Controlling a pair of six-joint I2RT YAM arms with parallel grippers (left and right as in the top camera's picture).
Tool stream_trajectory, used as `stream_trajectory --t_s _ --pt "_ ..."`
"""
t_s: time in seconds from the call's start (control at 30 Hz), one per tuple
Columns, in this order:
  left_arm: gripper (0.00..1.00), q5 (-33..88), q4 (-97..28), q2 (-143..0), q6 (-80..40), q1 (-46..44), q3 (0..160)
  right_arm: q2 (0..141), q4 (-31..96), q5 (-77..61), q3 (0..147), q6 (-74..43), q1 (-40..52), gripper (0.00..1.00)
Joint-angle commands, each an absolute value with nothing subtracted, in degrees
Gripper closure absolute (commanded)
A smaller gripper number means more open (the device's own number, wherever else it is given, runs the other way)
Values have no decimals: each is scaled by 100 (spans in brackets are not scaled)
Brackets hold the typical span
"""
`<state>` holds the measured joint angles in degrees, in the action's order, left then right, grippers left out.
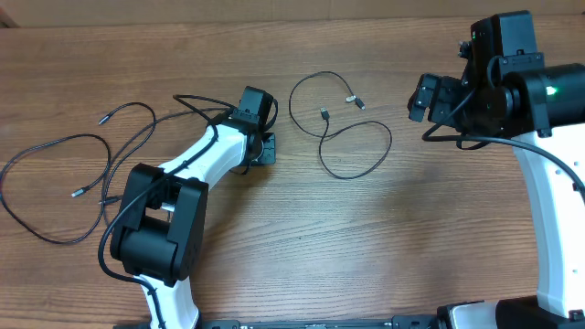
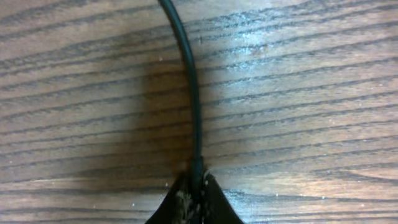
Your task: Untangle cables
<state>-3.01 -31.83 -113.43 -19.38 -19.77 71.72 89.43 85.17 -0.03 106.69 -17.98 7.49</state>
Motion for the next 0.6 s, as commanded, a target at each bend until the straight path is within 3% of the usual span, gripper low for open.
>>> stream_trajectory --t_s 0.0,0.2,0.33,0.47,0.5,0.53,0.57 --pt "96 -292 -3411 -11528 -1975 -1929 7264 8945 8527 -5 10678 -1756 731 1" --pt "96 -716 -3723 -10809 -1929 -1350 7516 8945 8534 -5 10678 -1756 731 1" --pt "96 -1721 -4198 -9806 -1929 -237 7616 8945 8543 -8 10678 -1756 731 1" --pt "96 -1758 -4536 -9244 -1994 816 7616 8945 8541 -8 10678 -1756 731 1" --pt "87 -1584 -4584 -9188 -1994 993 7616 8945 8541 -8 10678 -1756 731 1" --pt "57 -1181 -4606 -9168 -1990 1164 7616 8945 8536 -8 10678 -1756 731 1" --pt "40 -714 -4624 -9177 -1970 1269 7612 8945 8527 -8 10678 -1756 731 1"
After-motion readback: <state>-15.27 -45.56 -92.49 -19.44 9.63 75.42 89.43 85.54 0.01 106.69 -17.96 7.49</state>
